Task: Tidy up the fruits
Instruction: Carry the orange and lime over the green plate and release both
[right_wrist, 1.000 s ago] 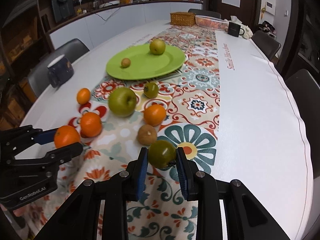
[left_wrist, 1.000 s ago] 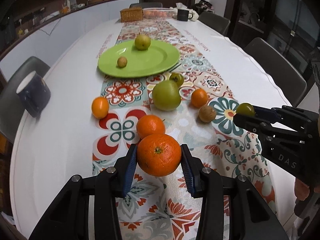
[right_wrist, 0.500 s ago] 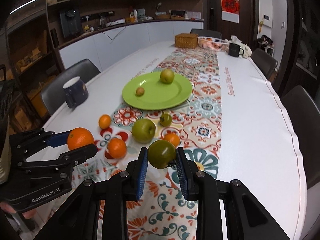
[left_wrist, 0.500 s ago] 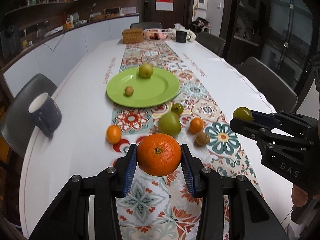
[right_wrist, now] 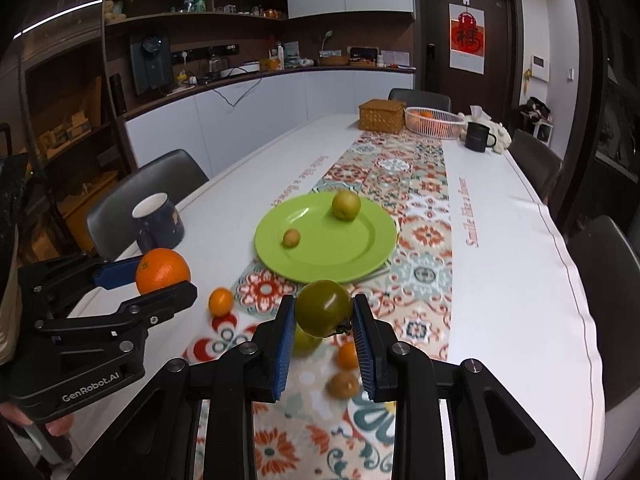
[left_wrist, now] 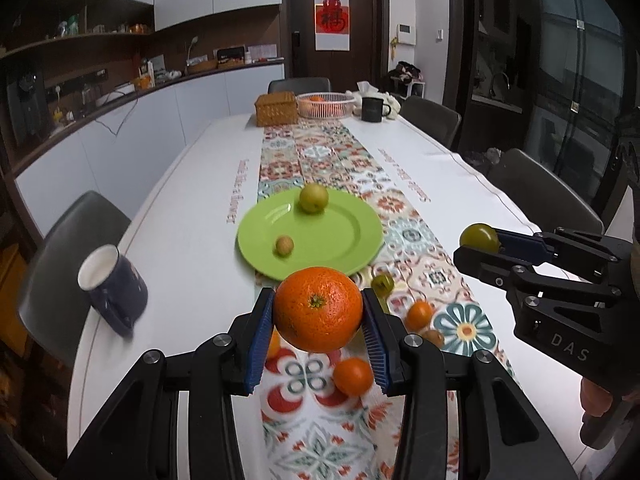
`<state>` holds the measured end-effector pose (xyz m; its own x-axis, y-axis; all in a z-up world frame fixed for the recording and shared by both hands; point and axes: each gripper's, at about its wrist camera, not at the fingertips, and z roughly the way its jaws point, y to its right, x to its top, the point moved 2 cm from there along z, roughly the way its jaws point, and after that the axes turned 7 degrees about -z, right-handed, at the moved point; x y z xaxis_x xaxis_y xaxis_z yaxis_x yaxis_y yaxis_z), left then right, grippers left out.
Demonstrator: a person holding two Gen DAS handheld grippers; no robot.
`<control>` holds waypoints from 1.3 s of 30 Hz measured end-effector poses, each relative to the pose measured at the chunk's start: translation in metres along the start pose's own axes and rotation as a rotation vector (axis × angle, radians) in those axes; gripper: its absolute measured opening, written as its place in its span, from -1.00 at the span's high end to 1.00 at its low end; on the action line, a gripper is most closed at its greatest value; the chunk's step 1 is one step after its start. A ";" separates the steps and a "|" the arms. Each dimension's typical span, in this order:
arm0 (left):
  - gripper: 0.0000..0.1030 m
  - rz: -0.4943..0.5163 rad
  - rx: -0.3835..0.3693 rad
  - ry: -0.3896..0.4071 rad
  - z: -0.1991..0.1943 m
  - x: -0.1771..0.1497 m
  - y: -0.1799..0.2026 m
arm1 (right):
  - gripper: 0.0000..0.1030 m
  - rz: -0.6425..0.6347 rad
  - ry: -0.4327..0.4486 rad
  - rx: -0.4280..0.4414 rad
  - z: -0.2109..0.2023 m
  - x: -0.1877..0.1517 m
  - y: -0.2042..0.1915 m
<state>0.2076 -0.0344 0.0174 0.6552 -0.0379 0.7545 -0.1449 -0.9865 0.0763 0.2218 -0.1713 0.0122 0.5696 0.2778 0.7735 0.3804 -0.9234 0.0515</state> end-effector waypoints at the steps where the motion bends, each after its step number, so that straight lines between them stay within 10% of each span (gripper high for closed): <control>1: 0.18 0.000 -0.003 0.003 0.000 0.003 -0.001 | 0.43 0.000 0.004 0.000 0.001 0.002 0.000; 17: 0.18 0.029 0.001 0.014 0.060 0.063 -0.022 | 0.43 -0.032 0.008 -0.007 0.063 0.062 0.014; 39: 0.18 0.004 -0.011 -0.234 0.225 0.081 -0.053 | 0.43 0.022 -0.191 0.051 0.209 0.077 0.046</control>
<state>0.4351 -0.0211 -0.0719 0.8084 -0.0787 0.5834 -0.1550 -0.9845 0.0821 0.4360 -0.1371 -0.0579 0.7045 0.3075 0.6396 0.3999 -0.9165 0.0002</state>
